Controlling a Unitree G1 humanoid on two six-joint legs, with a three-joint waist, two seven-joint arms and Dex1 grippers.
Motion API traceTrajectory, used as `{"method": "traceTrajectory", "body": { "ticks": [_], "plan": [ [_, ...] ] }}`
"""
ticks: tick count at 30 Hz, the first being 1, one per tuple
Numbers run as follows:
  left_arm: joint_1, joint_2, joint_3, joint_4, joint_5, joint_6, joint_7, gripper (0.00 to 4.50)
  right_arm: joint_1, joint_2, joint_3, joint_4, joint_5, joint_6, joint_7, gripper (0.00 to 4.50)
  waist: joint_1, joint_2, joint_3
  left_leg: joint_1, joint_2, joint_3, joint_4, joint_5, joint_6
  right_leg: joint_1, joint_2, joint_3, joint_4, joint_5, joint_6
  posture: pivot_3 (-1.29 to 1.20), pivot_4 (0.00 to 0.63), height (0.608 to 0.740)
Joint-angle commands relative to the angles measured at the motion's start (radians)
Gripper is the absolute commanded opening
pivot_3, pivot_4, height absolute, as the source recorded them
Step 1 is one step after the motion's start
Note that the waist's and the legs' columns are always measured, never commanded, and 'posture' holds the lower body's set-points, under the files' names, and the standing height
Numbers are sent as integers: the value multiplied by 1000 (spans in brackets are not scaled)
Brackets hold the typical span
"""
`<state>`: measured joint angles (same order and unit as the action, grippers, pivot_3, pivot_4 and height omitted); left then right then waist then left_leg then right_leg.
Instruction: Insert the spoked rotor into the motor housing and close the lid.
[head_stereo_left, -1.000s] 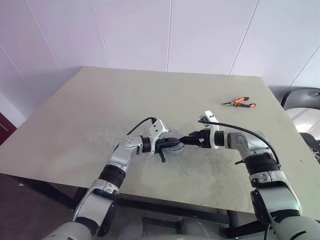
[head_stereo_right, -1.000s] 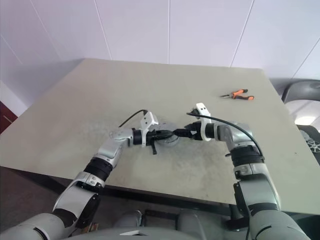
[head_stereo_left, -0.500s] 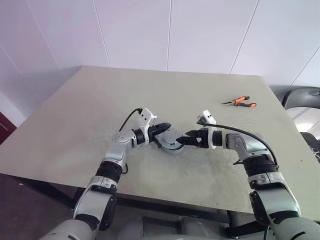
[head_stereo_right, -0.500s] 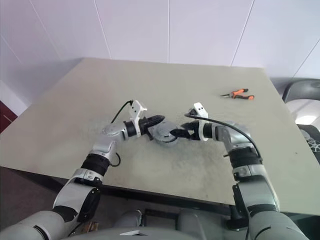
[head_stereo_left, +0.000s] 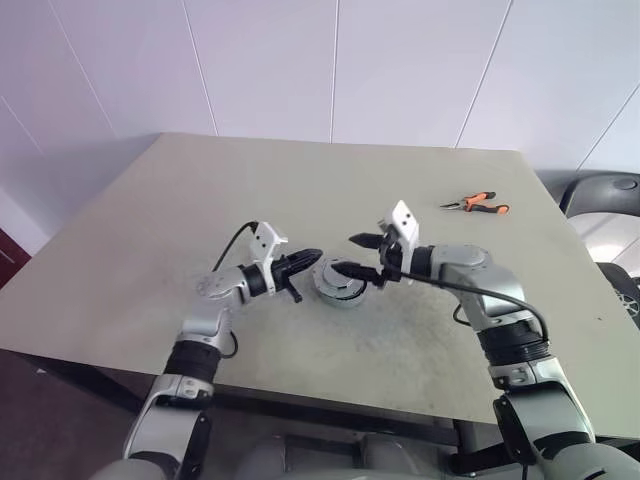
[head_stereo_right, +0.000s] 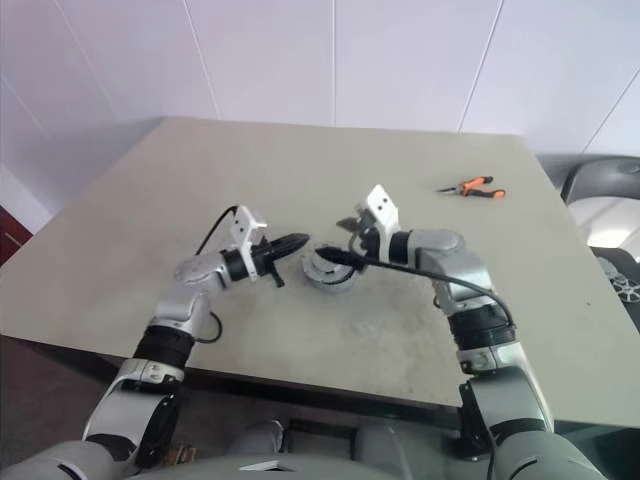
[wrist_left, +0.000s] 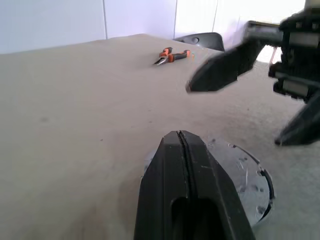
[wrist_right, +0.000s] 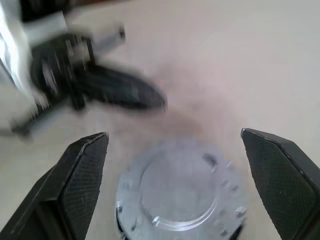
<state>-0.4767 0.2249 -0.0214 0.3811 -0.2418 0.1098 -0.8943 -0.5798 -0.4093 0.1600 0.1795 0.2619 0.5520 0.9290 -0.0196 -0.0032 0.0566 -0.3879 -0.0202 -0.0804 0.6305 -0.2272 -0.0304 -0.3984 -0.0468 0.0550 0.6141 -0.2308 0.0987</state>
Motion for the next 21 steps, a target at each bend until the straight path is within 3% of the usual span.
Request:
{"method": "traceTrajectory", "body": {
  "ticks": [1,12,21],
  "plan": [
    [15,30,30,-86,-24,19,28,0,-20,9,31,-5,-41,-49,-15,4452,1,0,0,0,0,0,1,0,0,0,0,0,0,0,0,0,0,740],
    [53,60,41,-147,-38,35,73,0,-58,62,64,103,-118,-67,-91,4452,1,0,0,0,0,0,1,0,0,1,0,0,-1,1,-3,0,0,740],
    [47,54,32,-136,-33,28,76,0,-35,70,94,96,-134,-33,-73,4452,0,0,0,0,0,0,1,0,0,1,0,0,0,1,-2,0,0,740]
  ]
}}
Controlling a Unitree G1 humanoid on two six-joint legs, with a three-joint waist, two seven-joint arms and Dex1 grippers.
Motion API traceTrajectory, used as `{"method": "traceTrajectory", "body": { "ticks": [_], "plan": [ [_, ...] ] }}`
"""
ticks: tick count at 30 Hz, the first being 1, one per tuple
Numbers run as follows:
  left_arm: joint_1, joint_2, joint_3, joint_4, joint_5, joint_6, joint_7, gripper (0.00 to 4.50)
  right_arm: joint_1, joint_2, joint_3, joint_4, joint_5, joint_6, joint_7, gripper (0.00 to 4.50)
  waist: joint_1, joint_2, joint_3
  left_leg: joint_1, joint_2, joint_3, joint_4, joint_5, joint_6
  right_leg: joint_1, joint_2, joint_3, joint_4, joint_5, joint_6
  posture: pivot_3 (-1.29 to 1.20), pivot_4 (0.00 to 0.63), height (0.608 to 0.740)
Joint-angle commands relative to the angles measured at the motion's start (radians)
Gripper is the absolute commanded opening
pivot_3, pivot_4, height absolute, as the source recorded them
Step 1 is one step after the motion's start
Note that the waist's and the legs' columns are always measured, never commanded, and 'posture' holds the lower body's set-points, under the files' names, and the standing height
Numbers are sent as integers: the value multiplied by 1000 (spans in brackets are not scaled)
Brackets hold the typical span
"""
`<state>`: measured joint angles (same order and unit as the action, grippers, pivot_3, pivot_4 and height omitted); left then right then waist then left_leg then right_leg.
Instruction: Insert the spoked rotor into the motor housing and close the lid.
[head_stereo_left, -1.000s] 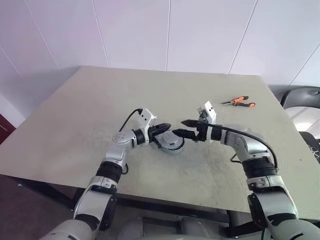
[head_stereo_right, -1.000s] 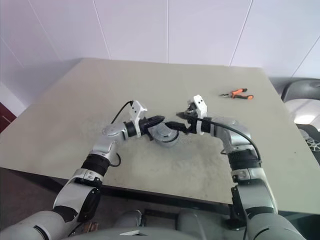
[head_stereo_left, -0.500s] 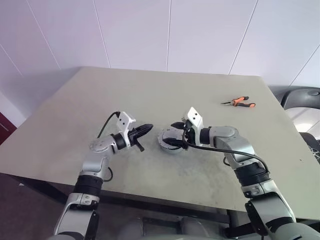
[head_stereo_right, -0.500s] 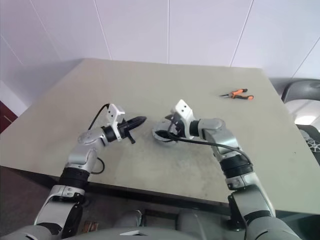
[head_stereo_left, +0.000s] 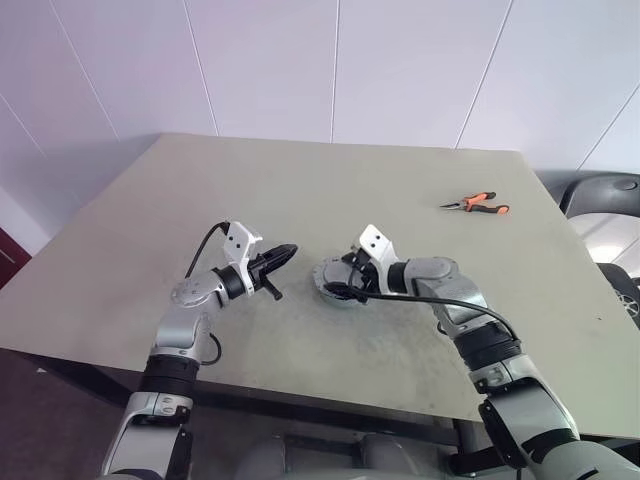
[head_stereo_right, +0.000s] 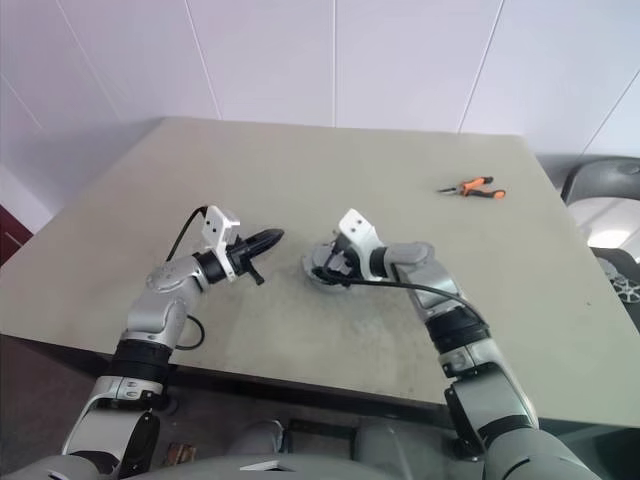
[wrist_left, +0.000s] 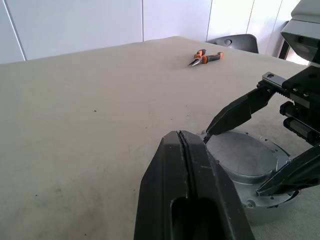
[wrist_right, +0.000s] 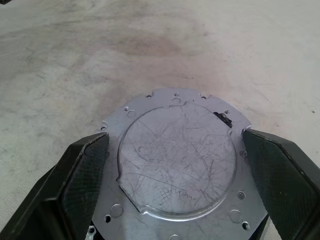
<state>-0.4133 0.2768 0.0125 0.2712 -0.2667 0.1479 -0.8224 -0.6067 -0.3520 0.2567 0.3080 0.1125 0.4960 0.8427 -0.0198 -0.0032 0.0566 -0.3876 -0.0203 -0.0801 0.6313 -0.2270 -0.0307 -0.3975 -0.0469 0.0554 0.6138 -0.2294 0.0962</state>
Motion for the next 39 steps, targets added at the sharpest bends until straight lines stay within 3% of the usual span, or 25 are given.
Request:
{"method": "traceTrajectory", "body": {
  "ticks": [1,4,9,23,39],
  "plan": [
    [-18,2,-3,-25,-7,-11,4,0,-3,16,-1,-36,14,26,11,4452,0,0,0,0,0,0,0,0,0,0,0,0,0,0,0,0,0,740],
    [-19,-1,-6,-23,-4,-12,5,0,7,22,7,-33,2,22,-2,4282,0,0,0,1,0,0,0,0,0,0,0,0,0,0,0,0,0,740],
    [-22,-1,-9,-19,-3,-16,8,0,8,19,5,-26,-2,13,-4,3034,-1,0,0,1,0,0,0,0,0,0,0,0,0,0,0,0,0,740],
    [-22,-3,-21,-14,-4,-20,15,0,-27,-28,-58,-50,61,17,75,3036,-1,0,0,1,0,0,-1,0,0,0,0,0,0,-1,1,0,0,740],
    [-21,-7,-30,-13,-3,-24,18,0,-21,-36,-29,-6,-9,-58,49,3036,1,0,0,1,0,0,0,0,0,0,0,0,0,-1,1,0,0,740]
  ]
}}
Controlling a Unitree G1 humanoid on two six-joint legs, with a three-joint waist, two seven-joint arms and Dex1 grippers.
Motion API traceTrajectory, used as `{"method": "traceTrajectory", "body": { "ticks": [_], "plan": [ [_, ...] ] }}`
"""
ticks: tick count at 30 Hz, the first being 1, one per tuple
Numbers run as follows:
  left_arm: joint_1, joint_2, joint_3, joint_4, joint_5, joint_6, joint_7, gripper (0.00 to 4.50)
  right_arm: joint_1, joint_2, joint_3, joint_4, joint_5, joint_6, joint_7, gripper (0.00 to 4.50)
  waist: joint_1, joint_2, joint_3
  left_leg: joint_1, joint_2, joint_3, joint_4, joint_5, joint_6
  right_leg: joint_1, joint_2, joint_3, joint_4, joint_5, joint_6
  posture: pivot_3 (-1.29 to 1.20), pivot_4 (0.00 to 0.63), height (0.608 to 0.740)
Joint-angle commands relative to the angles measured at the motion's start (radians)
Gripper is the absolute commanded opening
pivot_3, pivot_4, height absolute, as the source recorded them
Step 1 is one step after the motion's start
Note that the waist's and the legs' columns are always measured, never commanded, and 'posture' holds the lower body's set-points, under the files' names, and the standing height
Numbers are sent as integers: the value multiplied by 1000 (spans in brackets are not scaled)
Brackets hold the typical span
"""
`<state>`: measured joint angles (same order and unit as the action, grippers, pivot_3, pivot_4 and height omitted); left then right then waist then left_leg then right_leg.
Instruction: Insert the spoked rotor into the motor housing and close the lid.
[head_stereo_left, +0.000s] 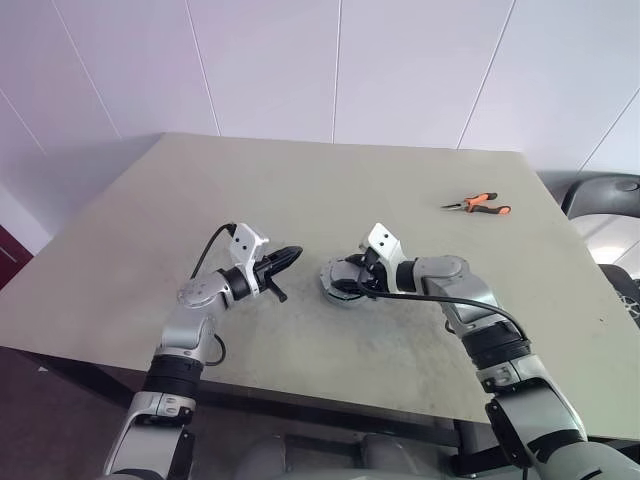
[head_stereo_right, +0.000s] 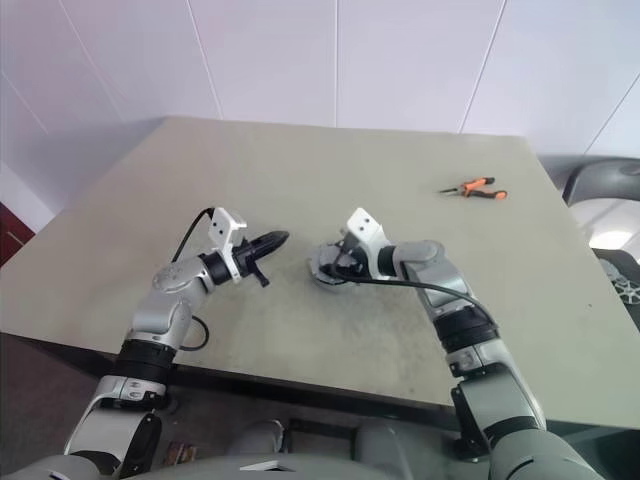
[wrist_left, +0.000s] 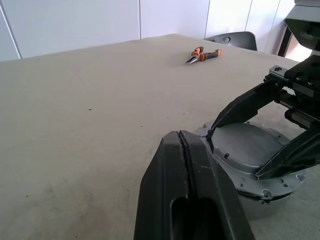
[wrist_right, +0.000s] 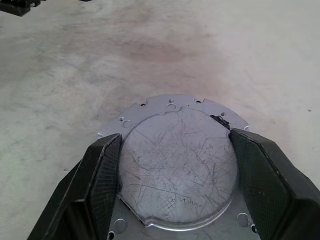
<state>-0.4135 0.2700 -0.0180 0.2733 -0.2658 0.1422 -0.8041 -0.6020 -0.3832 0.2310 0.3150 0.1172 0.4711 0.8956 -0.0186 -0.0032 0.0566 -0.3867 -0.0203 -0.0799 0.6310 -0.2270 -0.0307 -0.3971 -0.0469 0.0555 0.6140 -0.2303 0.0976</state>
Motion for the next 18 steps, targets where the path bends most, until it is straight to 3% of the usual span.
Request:
{"method": "traceTrajectory", "body": {
  "ticks": [1,18],
  "plan": [
    [-21,0,0,-15,-3,-18,0,0,-23,-8,2,-11,-19,-35,-1,3036,0,0,0,0,0,0,0,0,0,0,0,0,0,0,0,0,0,740],
    [-24,-6,-6,-14,-1,-20,1,0,-15,-15,-1,38,-37,-58,-4,3036,0,0,0,3,0,0,1,0,0,4,0,0,0,-1,1,0,0,740]
  ]
}}
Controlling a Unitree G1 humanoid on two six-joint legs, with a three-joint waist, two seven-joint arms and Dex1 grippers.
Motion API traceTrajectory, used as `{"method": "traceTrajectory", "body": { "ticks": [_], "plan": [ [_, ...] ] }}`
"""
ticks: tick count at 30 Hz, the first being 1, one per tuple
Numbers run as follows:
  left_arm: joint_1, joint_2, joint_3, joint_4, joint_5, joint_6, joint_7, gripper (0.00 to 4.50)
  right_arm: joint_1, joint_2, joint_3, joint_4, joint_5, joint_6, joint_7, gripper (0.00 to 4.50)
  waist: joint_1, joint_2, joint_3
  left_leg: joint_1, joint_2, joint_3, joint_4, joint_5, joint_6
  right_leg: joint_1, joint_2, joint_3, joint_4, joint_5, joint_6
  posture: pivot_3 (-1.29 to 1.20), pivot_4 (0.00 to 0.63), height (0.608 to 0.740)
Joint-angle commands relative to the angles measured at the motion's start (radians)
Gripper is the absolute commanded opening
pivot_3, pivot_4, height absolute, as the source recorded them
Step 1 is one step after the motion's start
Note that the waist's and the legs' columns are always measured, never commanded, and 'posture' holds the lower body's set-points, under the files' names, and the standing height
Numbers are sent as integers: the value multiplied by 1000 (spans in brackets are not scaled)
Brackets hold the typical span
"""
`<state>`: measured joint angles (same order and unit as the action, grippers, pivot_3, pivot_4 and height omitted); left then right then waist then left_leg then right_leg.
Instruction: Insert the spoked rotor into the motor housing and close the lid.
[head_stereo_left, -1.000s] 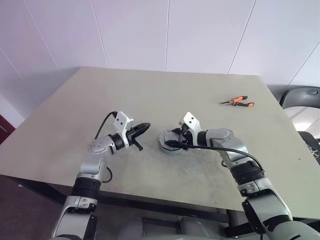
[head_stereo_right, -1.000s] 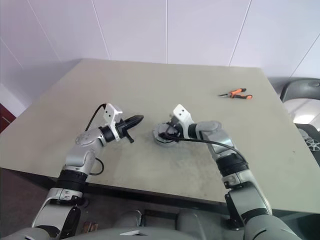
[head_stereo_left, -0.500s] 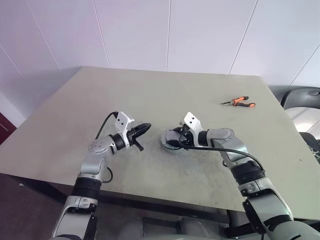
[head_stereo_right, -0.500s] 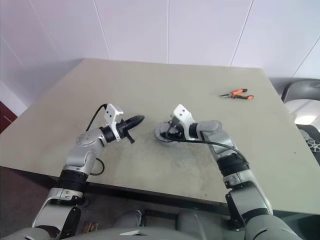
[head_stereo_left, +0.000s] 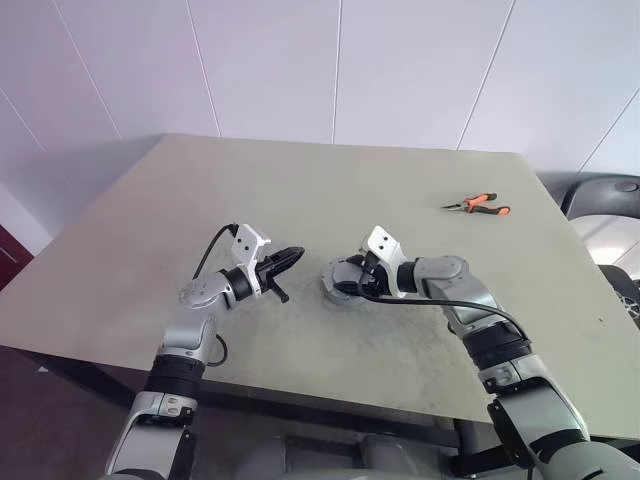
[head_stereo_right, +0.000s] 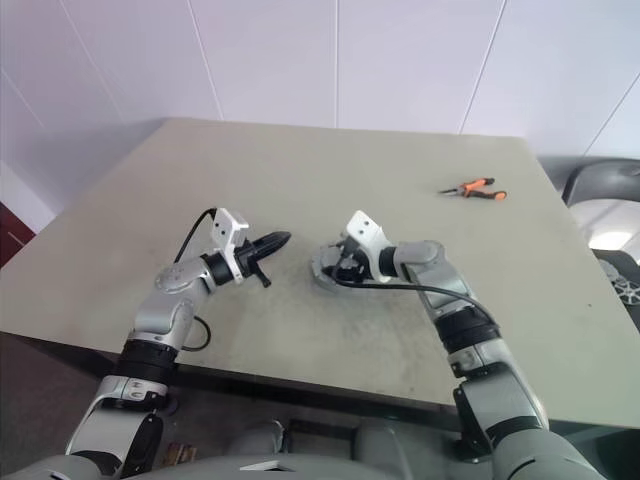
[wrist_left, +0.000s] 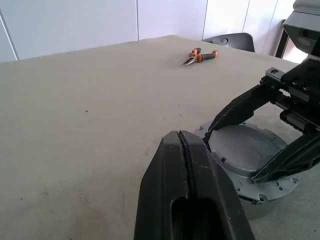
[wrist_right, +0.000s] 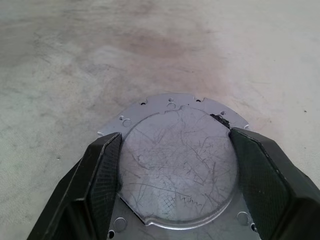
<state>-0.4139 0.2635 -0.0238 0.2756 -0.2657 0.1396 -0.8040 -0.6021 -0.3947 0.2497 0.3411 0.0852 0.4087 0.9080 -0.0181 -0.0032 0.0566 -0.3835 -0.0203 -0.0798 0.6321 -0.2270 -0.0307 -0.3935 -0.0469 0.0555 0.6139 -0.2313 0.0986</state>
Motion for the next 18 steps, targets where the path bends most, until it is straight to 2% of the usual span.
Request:
{"method": "traceTrajectory", "body": {
  "ticks": [1,18],
  "plan": [
    [-25,1,0,-14,-1,-18,0,0,-15,-1,-20,14,-4,4,-17,3036,0,0,0,1,0,0,0,0,0,1,0,0,0,0,0,0,0,740],
    [-35,2,-3,1,2,-23,-4,0,-16,10,-14,49,-20,-19,-55,3036,-3,0,0,7,0,0,-1,0,0,5,0,1,0,-1,-1,0,0,740]
  ]
}}
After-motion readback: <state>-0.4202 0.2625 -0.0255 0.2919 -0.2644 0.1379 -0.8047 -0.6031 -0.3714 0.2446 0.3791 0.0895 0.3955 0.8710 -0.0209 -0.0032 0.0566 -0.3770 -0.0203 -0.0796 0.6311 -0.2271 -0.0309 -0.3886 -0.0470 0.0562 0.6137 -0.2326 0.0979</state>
